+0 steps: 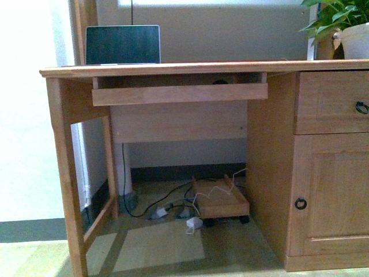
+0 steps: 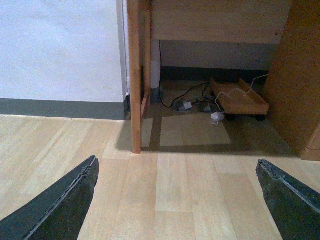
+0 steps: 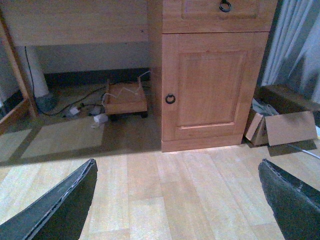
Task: Place mouse
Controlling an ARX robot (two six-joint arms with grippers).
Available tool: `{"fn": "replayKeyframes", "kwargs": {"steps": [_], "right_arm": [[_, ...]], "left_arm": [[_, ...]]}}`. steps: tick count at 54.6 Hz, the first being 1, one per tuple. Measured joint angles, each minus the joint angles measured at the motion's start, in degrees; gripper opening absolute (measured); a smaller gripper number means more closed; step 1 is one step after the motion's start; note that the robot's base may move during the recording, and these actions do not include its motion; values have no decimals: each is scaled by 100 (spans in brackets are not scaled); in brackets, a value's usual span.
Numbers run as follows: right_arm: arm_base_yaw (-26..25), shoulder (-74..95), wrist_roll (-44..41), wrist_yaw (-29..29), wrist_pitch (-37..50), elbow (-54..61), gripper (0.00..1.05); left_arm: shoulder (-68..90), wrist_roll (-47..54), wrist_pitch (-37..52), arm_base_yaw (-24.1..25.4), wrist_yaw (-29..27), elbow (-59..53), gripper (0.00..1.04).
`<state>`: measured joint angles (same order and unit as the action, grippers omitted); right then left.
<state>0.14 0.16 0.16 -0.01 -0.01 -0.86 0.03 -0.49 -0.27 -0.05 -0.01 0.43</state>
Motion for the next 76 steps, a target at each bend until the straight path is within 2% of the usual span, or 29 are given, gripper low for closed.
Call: {"fn": "replayKeyframes", "kwargs": {"steps": [76], "right_arm": [[0, 0, 0, -2, 0, 0, 97]], "left_arm": [[0, 0, 0, 0, 0, 0, 97]]}}
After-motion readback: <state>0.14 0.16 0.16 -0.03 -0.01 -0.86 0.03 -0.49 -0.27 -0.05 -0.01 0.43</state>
